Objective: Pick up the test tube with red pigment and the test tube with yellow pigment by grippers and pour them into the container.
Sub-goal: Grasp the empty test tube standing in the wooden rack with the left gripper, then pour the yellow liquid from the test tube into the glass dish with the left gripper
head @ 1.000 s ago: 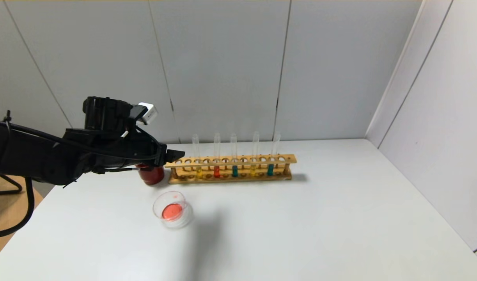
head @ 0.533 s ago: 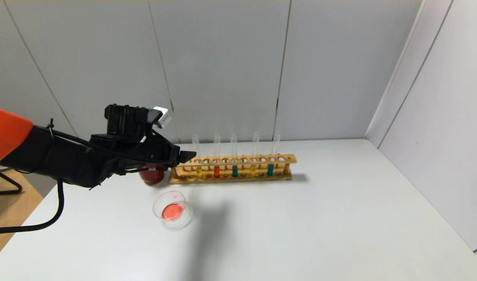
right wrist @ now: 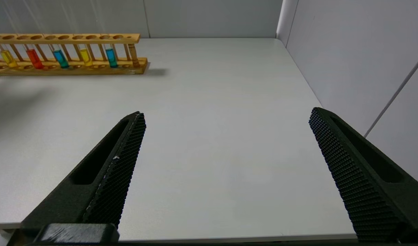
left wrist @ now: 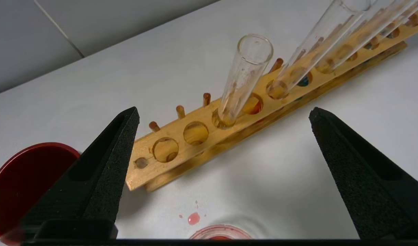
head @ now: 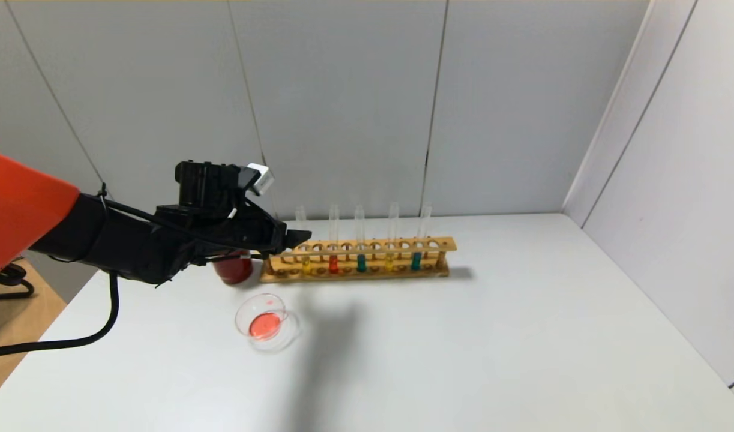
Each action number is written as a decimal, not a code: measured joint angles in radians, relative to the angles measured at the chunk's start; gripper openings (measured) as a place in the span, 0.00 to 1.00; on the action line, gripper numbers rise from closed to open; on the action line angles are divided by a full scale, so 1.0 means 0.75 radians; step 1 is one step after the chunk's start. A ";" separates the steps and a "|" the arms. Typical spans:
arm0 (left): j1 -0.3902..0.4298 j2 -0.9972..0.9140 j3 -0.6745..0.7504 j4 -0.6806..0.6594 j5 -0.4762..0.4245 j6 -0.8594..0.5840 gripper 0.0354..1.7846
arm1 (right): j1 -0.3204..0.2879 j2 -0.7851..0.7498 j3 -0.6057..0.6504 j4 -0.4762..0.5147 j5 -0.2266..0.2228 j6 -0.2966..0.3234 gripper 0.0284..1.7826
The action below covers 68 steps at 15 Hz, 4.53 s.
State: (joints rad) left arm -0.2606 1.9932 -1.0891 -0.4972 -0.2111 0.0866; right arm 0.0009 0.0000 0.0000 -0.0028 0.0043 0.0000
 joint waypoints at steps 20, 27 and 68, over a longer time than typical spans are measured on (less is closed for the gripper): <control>-0.037 0.145 -0.096 -0.050 0.017 0.001 0.98 | 0.001 0.000 0.000 0.000 0.001 0.000 0.98; -0.033 0.169 -0.100 -0.059 0.017 -0.003 0.98 | 0.001 0.000 0.000 0.001 0.001 0.000 0.98; -0.059 0.170 -0.399 -0.190 0.202 0.032 0.16 | 0.001 0.000 0.000 0.001 0.000 0.000 0.98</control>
State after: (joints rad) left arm -0.3049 2.1211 -1.3887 -0.6394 -0.0596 0.1104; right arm 0.0019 0.0000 0.0000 -0.0023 0.0043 0.0000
